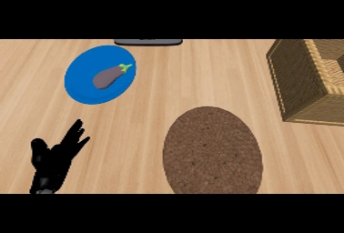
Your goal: Pick the bell pepper from the placemat and place it in the basket
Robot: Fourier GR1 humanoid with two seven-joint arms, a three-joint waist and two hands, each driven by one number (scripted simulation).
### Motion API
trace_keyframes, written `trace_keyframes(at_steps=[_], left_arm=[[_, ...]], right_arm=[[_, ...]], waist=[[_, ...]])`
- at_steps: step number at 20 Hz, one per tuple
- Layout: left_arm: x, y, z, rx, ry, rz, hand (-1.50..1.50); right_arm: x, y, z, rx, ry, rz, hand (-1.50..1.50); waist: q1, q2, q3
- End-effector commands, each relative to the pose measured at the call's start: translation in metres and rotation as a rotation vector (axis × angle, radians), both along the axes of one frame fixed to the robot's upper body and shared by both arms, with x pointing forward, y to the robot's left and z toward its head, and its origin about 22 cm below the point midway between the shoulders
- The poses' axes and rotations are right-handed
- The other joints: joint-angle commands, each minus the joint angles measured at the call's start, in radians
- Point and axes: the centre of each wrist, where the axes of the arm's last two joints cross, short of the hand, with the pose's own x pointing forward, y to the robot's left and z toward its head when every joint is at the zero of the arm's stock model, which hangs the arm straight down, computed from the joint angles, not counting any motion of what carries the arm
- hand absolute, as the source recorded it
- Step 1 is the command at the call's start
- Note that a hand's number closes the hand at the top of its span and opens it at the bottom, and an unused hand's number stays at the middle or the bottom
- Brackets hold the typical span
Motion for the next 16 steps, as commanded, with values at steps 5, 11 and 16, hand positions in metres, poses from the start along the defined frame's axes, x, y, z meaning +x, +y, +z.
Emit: trace_keyframes(at_steps=[5, 11, 16], left_arm=[[-0.003, -0.011, -0.007, -0.01, 0.137, -0.005, 0.0], [-0.022, -0.003, -0.024, 0.009, 0.155, 0.005, 0.0], [-0.008, 0.02, -0.027, 0.013, 0.145, 0.018, 0.0]], right_arm=[[-0.005, -0.042, -0.027, -0.242, 0.145, -0.157, 1.5], [-0.01, -0.067, -0.02, -0.276, 0.074, -0.123, -1.5], [-0.012, -0.079, -0.02, -0.228, 0.044, -0.135, -1.5]], waist=[[0.009, 0.016, -0.012], [0.01, 0.013, -0.012], [0.0, 0.013, -0.013]])
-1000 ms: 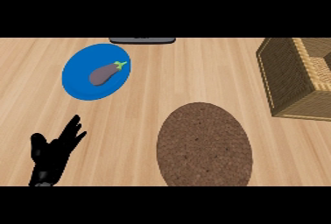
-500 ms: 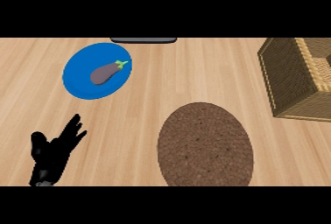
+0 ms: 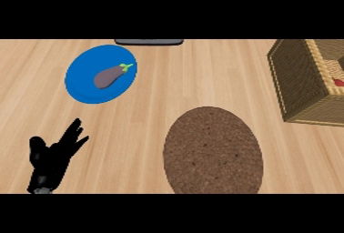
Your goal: Pick the bell pepper from the placemat and place it in the basket
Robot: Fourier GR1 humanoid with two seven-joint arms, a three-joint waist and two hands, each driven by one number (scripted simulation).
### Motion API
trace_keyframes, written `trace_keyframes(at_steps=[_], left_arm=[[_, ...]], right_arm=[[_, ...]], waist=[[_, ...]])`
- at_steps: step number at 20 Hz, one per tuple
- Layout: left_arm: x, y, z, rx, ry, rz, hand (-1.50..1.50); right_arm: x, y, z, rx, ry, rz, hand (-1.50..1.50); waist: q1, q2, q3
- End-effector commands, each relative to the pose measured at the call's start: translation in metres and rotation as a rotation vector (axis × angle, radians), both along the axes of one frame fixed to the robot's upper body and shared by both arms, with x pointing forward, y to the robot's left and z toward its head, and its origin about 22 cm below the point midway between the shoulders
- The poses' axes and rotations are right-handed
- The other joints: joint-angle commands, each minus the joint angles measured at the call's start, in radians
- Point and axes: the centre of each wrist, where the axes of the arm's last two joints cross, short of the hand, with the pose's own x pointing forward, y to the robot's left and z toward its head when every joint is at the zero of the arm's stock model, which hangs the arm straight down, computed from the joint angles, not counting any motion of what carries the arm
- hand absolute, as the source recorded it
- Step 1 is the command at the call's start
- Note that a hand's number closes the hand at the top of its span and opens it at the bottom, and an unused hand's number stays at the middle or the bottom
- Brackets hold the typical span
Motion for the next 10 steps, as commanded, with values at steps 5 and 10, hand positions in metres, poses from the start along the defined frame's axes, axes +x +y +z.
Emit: trace_keyframes(at_steps=[5, 10], left_arm=[[-0.018, -0.023, -0.026, -0.004, 0.141, 0.009, 0.0], [-0.011, -0.002, -0.02, -0.008, 0.15, 0.031, 0.0]], right_arm=[[-0.018, -0.039, 0.023, 0.123, -0.135, -0.056, -1.5], [-0.048, -0.072, 0.035, 0.181, -0.16, -0.168, -1.5]], waist=[[-0.005, 0.01, -0.012], [-0.018, 0.007, -0.013]])
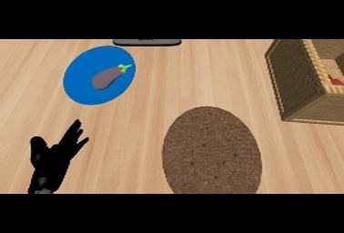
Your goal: Pick the bell pepper from the placemat and place it in the basket
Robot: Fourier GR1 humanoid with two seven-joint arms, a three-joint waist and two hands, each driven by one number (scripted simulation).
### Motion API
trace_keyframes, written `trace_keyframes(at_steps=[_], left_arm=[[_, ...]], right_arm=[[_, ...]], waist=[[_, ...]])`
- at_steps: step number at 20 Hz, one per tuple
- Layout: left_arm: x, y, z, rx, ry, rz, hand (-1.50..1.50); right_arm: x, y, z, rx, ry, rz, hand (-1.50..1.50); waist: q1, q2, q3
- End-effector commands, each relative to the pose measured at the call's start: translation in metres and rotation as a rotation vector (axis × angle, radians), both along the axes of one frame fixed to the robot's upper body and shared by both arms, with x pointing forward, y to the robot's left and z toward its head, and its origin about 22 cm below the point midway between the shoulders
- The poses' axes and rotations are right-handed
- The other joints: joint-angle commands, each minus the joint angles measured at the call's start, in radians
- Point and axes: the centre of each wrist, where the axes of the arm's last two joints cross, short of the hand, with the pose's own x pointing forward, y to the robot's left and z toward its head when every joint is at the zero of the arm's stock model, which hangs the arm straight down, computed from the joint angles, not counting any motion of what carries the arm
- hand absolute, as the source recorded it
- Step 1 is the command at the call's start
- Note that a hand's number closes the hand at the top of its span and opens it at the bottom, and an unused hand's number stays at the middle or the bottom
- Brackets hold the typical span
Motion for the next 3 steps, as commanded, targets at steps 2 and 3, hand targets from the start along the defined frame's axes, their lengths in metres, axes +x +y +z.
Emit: trace_keyframes(at_steps=[2, 3], left_arm=[[-0.015, 0.006, -0.029, 0.014, 0.129, 0.037, 0.0], [-0.018, 0.016, -0.025, 0.005, 0.149, 0.033, 0.0]], right_arm=[[-0.036, -0.037, 0.005, 0.033, 0.014, -0.072, -1.5], [-0.058, -0.055, 0.0, 0.03, -0.009, -0.061, -1.5]], waist=[[-0.012, 0.009, -0.012], [-0.018, 0.01, -0.011]])
